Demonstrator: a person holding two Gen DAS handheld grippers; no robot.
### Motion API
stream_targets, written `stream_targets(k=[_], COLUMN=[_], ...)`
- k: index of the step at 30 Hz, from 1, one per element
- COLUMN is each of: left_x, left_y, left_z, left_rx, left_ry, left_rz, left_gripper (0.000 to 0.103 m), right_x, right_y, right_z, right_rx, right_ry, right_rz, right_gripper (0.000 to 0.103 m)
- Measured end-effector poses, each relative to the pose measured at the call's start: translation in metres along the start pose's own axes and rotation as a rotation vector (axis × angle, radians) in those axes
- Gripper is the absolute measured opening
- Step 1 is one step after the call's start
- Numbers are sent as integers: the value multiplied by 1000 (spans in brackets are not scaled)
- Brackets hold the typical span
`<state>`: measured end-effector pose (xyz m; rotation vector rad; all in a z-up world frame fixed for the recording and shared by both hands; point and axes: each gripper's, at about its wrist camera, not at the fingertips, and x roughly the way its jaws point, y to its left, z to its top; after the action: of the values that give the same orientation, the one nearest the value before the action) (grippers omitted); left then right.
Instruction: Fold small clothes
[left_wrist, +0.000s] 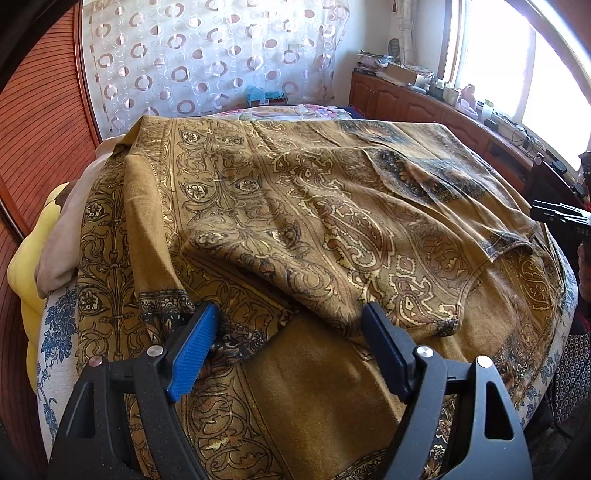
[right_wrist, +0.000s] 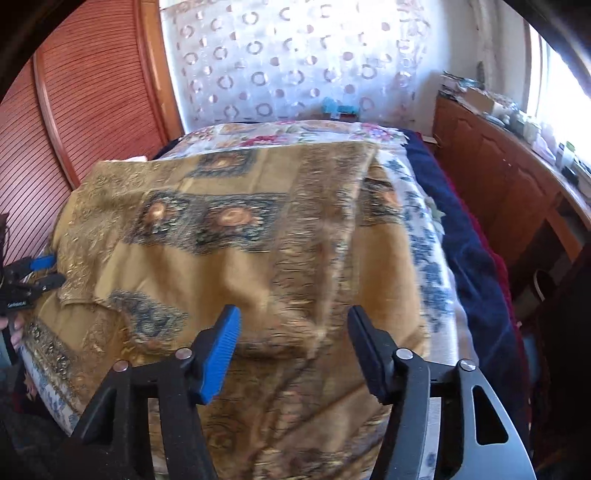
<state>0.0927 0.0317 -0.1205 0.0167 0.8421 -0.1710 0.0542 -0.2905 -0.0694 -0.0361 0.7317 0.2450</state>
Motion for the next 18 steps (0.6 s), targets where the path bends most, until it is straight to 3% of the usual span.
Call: stream_targets(k=[7, 11, 18], left_x=[0, -5, -32], left_y=[0, 2, 20], left_z=[0, 0, -6], left_rx=[-1, -21, -108], left_ry=[-1, -14, -86], left_rz=[-2, -18, -39], left_gripper=[80, 80, 80], right_x=[31, 37, 36], right_y=[-2, 8, 9], right_z=[8, 13, 8], right_rx=[28, -29, -27], right_ry=[42, 28, 13], right_rz=[38, -7, -4], right_gripper=[44, 43, 44])
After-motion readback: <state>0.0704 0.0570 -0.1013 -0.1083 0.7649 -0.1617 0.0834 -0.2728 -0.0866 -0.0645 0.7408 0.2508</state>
